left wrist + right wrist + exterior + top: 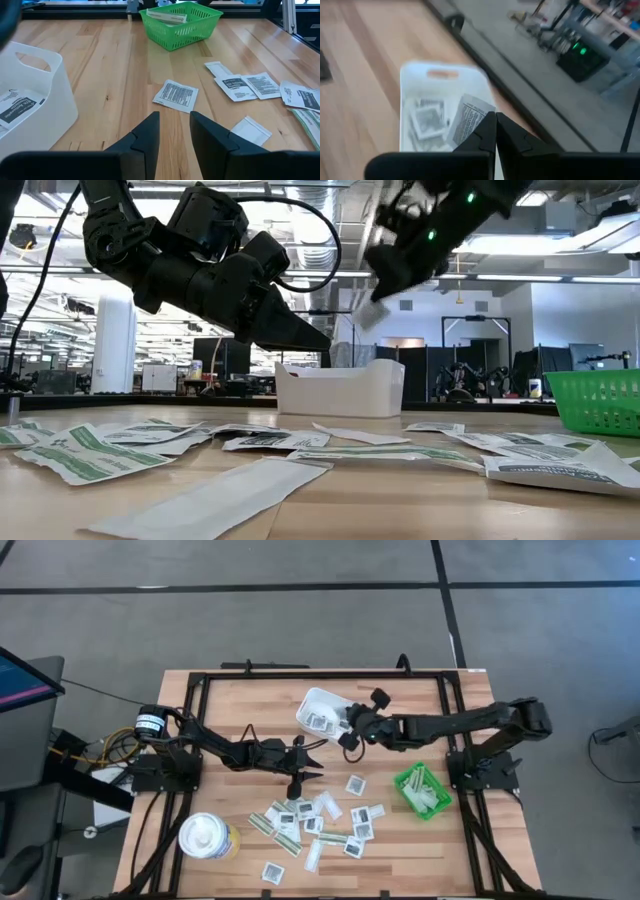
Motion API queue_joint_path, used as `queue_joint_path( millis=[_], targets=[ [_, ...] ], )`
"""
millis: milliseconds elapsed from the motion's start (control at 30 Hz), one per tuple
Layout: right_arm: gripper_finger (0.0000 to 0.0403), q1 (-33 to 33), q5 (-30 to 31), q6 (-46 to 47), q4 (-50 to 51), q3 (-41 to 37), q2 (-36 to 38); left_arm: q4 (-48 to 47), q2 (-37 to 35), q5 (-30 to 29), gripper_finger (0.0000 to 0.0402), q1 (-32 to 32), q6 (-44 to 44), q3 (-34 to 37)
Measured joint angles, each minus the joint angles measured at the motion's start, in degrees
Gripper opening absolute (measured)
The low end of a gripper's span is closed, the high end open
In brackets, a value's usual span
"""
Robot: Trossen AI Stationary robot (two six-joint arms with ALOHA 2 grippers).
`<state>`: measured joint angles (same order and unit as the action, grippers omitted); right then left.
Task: Pick & Place First Aid Supplies
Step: Put the towelette pack into the white bin, then put the bandage pack into the green bin
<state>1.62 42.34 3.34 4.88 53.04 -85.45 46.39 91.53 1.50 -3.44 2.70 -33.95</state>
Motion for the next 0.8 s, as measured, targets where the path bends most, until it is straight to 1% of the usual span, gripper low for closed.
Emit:
queue_joint_path(
  millis=[167, 333, 500, 633, 700, 800],
  targets=[
    [0.0, 0.9, -4.7, -0.3, -0.9, -0.1, -5.5, -0.1, 0.0, 0.0, 0.0108, 0.0, 0.0, 0.0],
    [0.0009, 0.3, -4.8, -5.1, -1.7, 0.3, -8.5, -0.1, 0.0, 0.0, 0.0108, 0.0, 0.0, 0.0],
    [0.0041, -1.3, -4.4, -11.2, -1.8, 4.4, -8.0, -0.1, 0.0, 0.0, 0.0108, 0.0, 0.0, 0.0],
    [0.0069, -2.9, -4.3, -12.7, 1.7, 9.7, -7.0, -0.1, 0.0, 0.0, 0.0108, 0.0, 0.0, 0.0],
    [0.008, -4.1, -4.5, -11.0, 7.6, 12.6, -7.1, -0.2, 0.0, 0.0, 0.0108, 0.0, 0.0, 0.0],
    [0.0093, -6.6, -6.9, -7.2, 15.8, 16.6, -7.0, -0.7, 0.0, 0.0, 0.0108, 0.0, -0.4, 0.0]
  ],
)
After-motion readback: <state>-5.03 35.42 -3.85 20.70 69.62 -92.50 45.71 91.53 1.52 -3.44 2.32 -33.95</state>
